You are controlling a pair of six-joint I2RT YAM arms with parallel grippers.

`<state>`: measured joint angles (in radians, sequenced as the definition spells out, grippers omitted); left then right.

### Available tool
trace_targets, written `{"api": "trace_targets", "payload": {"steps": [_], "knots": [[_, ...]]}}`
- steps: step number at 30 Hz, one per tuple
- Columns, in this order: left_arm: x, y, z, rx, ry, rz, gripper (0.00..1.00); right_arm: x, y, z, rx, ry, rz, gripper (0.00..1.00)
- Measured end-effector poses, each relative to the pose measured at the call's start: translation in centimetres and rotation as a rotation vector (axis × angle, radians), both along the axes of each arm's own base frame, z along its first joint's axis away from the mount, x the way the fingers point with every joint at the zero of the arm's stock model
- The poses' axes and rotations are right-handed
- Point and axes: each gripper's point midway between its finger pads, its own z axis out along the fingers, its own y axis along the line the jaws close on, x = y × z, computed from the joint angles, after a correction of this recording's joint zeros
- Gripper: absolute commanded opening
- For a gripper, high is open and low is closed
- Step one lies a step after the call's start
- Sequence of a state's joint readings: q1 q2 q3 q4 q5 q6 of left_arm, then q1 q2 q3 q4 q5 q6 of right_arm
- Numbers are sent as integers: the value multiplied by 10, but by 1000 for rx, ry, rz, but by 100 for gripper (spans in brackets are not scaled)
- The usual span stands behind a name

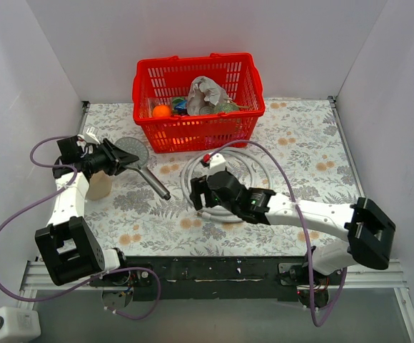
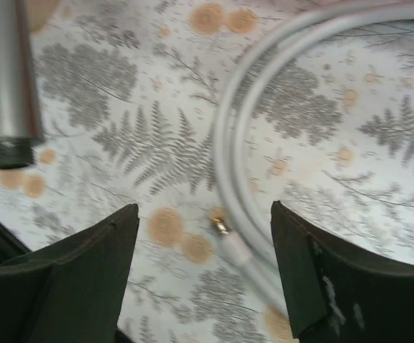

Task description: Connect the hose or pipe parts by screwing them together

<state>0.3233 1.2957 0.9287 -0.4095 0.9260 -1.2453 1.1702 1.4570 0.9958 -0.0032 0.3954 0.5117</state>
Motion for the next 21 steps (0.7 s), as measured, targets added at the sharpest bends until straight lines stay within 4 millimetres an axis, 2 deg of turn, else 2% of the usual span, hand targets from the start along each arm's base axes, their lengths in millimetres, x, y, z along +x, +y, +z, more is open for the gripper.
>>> {"api": "trace_targets", "payload": {"steps": [2,3,5,7,10,13,18,21], "knots": [[-3,0,-7,8,11,-2,0,5,-25,-9,-49,-25,-3,70],[-4,0,-10,13,15,-3,0,6,-32,-12,-72,-37,2,65],[-5,1,-13,18,21,-3,0,2,-40,-20,-118,-60,38,61],[-5,1,-13,22,19,-5,0,-2,-44,-28,-167,-70,81,55],[-5,1,-15,26,20,-4,0,-7,-43,-39,-219,-74,143,57],[-6,2,-18,32,31,5,0,-12,-42,-59,-283,-61,204,57],[-6,4,-22,41,46,21,0,-15,-44,-92,-383,-38,270,46],[-5,5,-22,43,47,23,0,-17,-44,-99,-406,-33,292,47]]}}
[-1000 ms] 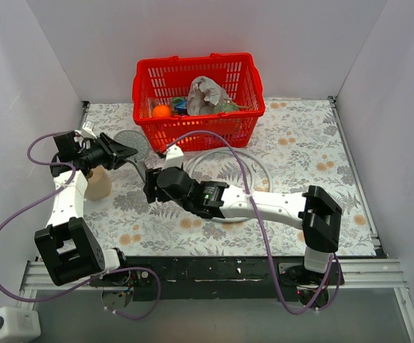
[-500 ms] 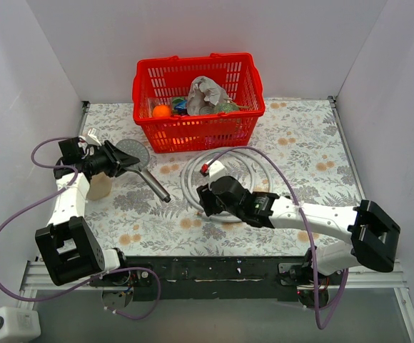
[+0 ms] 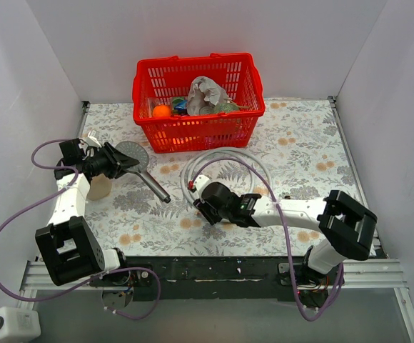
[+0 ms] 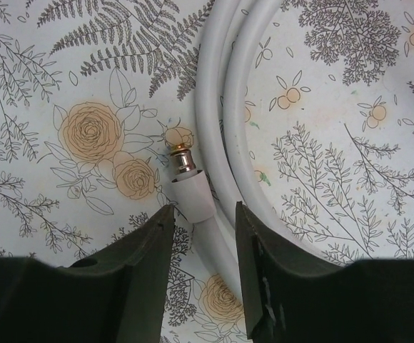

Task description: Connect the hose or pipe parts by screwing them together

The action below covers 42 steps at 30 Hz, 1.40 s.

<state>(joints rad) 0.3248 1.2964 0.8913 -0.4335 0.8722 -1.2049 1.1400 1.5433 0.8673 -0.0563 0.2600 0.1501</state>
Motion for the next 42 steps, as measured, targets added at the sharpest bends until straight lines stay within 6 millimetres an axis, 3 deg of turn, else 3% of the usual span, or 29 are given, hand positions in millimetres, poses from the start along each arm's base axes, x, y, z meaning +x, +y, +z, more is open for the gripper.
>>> {"api": "trace_targets", "payload": {"steps": [11,26,38,42], "knots": [[0,0,0,-4,5,5,0,-7,0,-11,-22,13,39,46],[1,4,0,-4,4,17,0,-12,1,-33,-35,33,46,35],[1,4,-1,-9,8,16,0,-30,28,-41,-3,40,94,43],[1,4,-1,-9,8,15,0,-30,35,-41,16,40,94,21]]}}
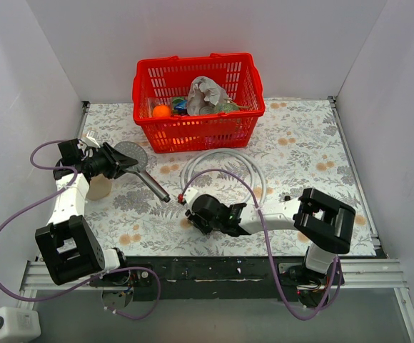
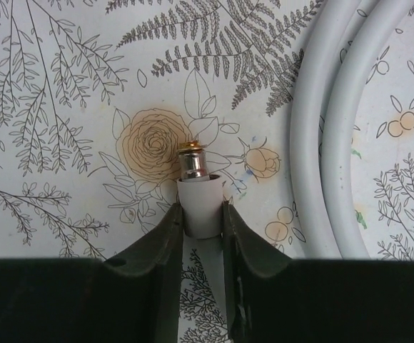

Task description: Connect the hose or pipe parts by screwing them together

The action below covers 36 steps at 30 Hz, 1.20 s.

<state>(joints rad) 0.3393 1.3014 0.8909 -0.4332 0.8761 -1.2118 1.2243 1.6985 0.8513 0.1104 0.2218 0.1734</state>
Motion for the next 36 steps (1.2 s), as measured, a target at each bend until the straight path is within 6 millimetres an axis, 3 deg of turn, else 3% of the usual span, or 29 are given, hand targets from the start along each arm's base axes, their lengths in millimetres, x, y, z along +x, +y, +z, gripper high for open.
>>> {"api": "trace_targets", "payload": {"steps": [5,12,15,19,23,28,36], "knots": [[0,0,0,0,0,0,0,1,2,1,5,-4,4,3],[0,0,-2,6,-1,-4,0,-4,5,8,61,15,1,1],[2,1,-8,9,8,-9,0,-11,-1,30,153,31,-17,1],[6,0,-21,19,16,-15,0,-16,-3,76,332,37,-59,1],[0,-17,-40,19,30,-42,0,-17,-1,99,432,52,-90,1],[-4,-43,-46,-3,18,-79,0,-16,2,88,418,80,-112,1],[-2,-43,-53,-20,-29,-31,0,-17,4,69,374,110,-132,1]]}}
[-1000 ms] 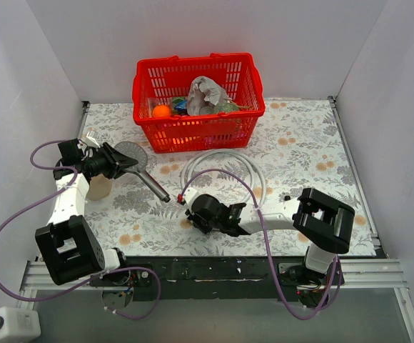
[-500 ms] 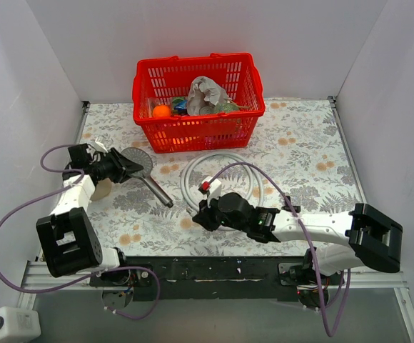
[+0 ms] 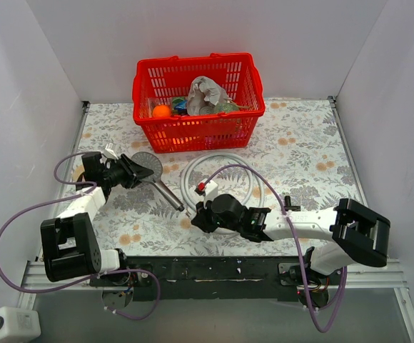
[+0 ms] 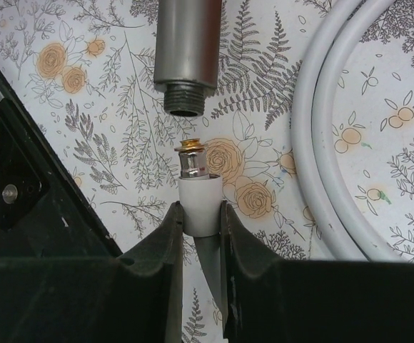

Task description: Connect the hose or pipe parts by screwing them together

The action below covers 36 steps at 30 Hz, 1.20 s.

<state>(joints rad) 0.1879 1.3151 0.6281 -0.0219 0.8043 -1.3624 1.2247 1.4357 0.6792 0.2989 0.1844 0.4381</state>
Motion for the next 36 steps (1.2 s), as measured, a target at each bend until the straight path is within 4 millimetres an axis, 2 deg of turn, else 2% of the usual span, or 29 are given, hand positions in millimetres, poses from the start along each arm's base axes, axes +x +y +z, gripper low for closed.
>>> {"api": "trace_targets", "payload": {"steps": [7,19,26,36], "knots": [[-7,-1,-12,-15,18,14,0,3,7,-5,-9,5,-6,1],[-2,-1,-3,-7,-39,12,0,12,15,-5,-11,-4,-28,1],[-6,-15,-3,6,-52,-37,0,17,19,-3,0,-9,-36,1],[-2,-21,3,23,-109,-63,0,27,16,-4,-21,-59,-78,1]]}}
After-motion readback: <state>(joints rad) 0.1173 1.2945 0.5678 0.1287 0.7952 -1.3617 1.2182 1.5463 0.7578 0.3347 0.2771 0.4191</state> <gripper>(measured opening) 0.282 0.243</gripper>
